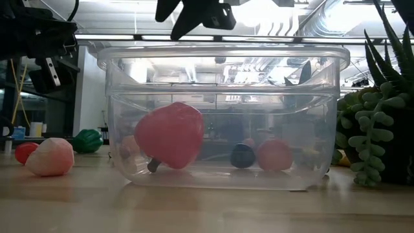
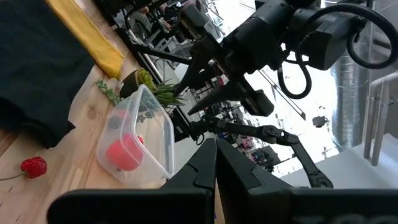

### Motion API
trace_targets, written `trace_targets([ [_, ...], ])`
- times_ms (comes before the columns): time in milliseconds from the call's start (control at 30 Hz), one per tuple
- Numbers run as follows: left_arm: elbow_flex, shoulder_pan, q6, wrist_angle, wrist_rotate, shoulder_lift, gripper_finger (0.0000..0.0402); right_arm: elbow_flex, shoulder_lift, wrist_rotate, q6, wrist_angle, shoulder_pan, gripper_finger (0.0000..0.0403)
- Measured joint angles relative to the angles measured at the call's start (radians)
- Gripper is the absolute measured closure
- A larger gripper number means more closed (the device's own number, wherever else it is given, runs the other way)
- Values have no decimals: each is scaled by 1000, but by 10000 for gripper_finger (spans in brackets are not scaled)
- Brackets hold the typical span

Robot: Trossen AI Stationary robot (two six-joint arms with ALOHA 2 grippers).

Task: Pick and placing Produce into tupperware
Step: Put the bell pepper into the transparent bin

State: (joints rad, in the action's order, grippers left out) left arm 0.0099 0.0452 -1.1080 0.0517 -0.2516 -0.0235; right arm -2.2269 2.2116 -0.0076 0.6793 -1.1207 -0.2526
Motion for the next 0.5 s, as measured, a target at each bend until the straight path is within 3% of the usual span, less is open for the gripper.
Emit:
trace_targets([
  [133, 0, 0, 0, 0, 0, 0, 401, 0, 0, -51, -32, 4, 8, 272],
  [500, 0, 0, 1, 0, -1, 0, 401, 0, 0, -53, -126, -18, 52, 326],
])
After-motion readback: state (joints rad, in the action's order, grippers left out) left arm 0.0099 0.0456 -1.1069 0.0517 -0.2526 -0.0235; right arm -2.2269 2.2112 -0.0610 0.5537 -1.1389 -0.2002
